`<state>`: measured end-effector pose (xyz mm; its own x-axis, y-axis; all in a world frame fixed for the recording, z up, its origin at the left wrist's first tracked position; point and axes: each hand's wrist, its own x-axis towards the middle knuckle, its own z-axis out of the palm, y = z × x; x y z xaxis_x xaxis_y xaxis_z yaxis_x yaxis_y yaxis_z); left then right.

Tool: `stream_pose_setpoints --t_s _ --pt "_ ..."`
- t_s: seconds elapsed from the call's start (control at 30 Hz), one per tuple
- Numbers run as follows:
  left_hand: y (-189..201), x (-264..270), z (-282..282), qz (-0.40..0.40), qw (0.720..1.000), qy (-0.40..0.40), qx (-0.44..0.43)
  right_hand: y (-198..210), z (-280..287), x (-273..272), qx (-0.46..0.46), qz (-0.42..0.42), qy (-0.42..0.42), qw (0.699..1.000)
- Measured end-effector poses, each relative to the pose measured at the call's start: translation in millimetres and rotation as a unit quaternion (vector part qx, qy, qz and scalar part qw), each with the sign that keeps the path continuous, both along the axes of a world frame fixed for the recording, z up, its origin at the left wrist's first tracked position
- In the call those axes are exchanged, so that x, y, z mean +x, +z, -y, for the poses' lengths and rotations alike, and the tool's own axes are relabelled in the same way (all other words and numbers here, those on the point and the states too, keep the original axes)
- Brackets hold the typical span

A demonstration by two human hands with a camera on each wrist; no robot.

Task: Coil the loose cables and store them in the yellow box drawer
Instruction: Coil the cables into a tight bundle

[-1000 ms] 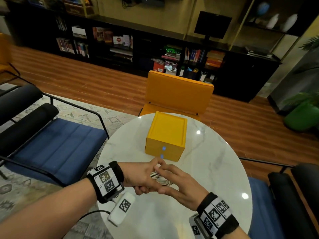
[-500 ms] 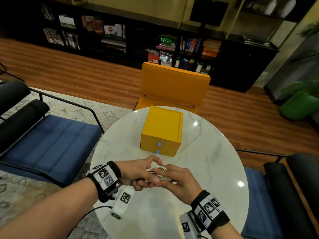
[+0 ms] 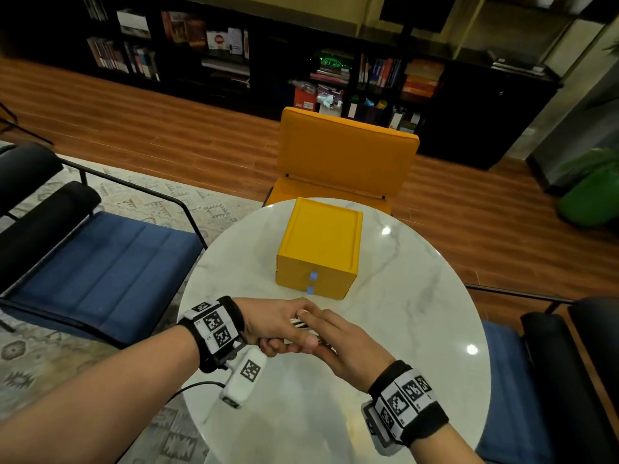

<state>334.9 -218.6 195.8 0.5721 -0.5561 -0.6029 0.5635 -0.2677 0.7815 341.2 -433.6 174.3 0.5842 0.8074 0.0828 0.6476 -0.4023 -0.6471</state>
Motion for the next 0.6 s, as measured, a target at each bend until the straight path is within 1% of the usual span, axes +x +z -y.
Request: stream_pose_setpoints --t_s 0.1,0.2,0.3,0.37,0.43,0.53,0.6 --pt "-3 5 5 0.002 0.999 0.034 0.009 -9 -3 -2 0.021 0.012 -0.016 1.0" --pt "-3 8 15 0.009 0.998 0.059 0.014 -21 -5 -7 0.025 0.007 -0.065 0.998" --pt "-8 12 23 0.024 0.996 0.069 0.043 -36 -10 -9 -0.021 0.029 -0.095 0.995" --pt "-12 16 28 0.021 0.994 0.079 0.073 -44 -13 -10 -0.062 0.039 -0.101 0.992" --pt "-18 17 32 0.012 0.993 0.083 0.085 -48 -12 -10 -0.081 0.038 -0.099 0.991" --pt "-25 16 33 -0.01 0.993 0.086 0.081 -46 -3 -8 -0.078 0.005 -0.091 0.993" --pt "-30 15 34 -0.022 0.996 0.067 0.053 -44 2 -9 -0.066 -0.04 -0.085 0.993"
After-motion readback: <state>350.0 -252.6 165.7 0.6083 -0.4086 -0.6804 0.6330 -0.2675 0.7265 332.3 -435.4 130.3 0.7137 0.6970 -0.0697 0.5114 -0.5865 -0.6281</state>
